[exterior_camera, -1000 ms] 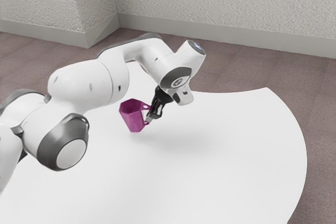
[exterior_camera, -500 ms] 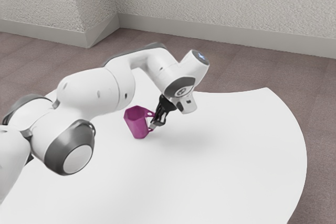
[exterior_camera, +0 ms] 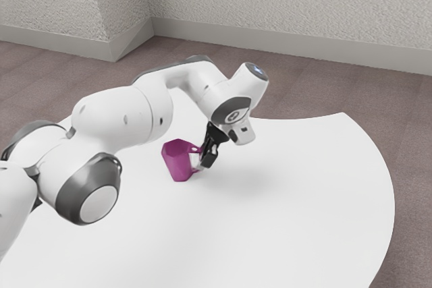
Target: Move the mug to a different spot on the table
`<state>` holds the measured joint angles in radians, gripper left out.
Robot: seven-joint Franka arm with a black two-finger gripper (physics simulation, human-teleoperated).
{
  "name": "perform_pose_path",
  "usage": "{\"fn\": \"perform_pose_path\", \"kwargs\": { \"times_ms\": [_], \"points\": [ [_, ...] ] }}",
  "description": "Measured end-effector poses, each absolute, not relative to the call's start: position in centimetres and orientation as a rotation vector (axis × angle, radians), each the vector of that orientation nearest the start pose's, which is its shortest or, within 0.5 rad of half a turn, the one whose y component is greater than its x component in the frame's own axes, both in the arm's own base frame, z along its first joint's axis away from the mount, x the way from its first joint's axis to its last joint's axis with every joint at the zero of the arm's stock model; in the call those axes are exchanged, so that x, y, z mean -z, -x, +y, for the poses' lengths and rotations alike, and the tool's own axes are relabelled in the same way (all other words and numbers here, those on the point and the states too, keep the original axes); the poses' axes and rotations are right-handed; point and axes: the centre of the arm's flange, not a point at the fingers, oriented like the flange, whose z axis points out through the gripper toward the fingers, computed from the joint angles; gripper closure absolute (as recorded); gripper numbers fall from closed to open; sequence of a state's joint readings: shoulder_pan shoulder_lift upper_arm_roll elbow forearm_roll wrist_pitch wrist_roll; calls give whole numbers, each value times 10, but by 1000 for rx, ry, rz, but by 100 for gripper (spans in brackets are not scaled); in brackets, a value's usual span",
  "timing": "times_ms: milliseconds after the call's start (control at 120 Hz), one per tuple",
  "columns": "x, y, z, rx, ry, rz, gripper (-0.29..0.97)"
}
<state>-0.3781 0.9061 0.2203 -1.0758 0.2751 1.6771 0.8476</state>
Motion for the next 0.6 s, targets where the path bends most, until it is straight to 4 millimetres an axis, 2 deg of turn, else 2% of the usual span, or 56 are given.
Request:
{"fn": "perform_pose_path", "kwargs": {
  "times_ms": [58,108,142,175,217,267,350,400,450,600],
  "points": [
    [-294,-727,-145,-514,2366,1487,12],
    [-321,-725,-145,-439,2421,1484,9],
    [-351,-720,-141,-375,2472,1465,8],
    [-390,-712,-134,-297,2524,1436,7],
    [-442,-698,-115,-197,2599,1374,6],
    [-492,-680,-88,-95,2684,1280,4],
    [-546,-653,-39,15,2820,1097,3],
    [-566,-636,-12,55,2902,987,2],
    [-578,-625,4,74,2963,902,2],
    [-583,-614,7,38,3056,762,1]
  ]
}}
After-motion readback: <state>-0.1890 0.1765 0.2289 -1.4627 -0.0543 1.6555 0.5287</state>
